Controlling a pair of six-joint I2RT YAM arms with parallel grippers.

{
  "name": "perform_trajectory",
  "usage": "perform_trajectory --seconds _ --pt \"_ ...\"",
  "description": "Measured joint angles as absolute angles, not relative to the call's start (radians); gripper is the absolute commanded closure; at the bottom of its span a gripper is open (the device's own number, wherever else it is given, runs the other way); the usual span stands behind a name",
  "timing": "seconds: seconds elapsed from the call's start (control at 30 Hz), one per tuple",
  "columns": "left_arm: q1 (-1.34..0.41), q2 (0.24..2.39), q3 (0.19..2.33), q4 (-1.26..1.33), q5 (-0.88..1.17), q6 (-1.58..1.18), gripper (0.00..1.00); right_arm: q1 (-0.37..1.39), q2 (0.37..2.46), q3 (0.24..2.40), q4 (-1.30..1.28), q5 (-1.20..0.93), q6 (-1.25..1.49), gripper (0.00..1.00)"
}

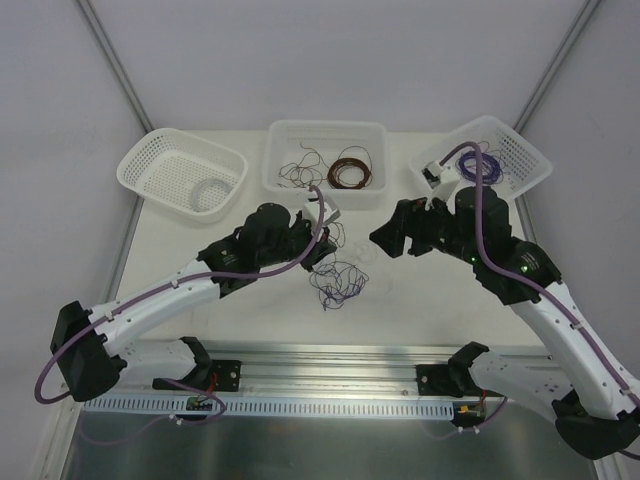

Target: Untangle the cables

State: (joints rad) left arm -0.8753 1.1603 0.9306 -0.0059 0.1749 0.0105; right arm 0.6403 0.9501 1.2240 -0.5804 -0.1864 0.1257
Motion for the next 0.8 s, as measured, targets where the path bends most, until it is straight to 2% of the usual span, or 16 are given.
perform_trajectory --seconds 0.03,0.07,0.27,0.5,0.8 --pt "-0.873 1.164 0.936 -0.017 0.168 0.010 1.00 0.639 0.939 1.220 -0.588 -0.163 0.120 0.15" --pt "-0.867 1.172 0.947 -0.030 0.159 0.008 1.00 0.638 0.926 1.214 -0.596 -0.144 0.114 0.12" --pt "-0.775 1.261 1.091 -0.088 0.149 -0.015 1.00 0.637 0.843 1.195 -0.658 0.002 0.079 0.02" --pt "-0.567 1.473 1.383 -0.104 0.156 -0.022 1.00 0.637 0.783 1.143 -0.706 0.088 0.063 0.00" --pt "-0.430 1.843 1.743 -0.114 0.181 -0.024 1.00 0.637 0.772 1.098 -0.732 0.113 0.059 0.03"
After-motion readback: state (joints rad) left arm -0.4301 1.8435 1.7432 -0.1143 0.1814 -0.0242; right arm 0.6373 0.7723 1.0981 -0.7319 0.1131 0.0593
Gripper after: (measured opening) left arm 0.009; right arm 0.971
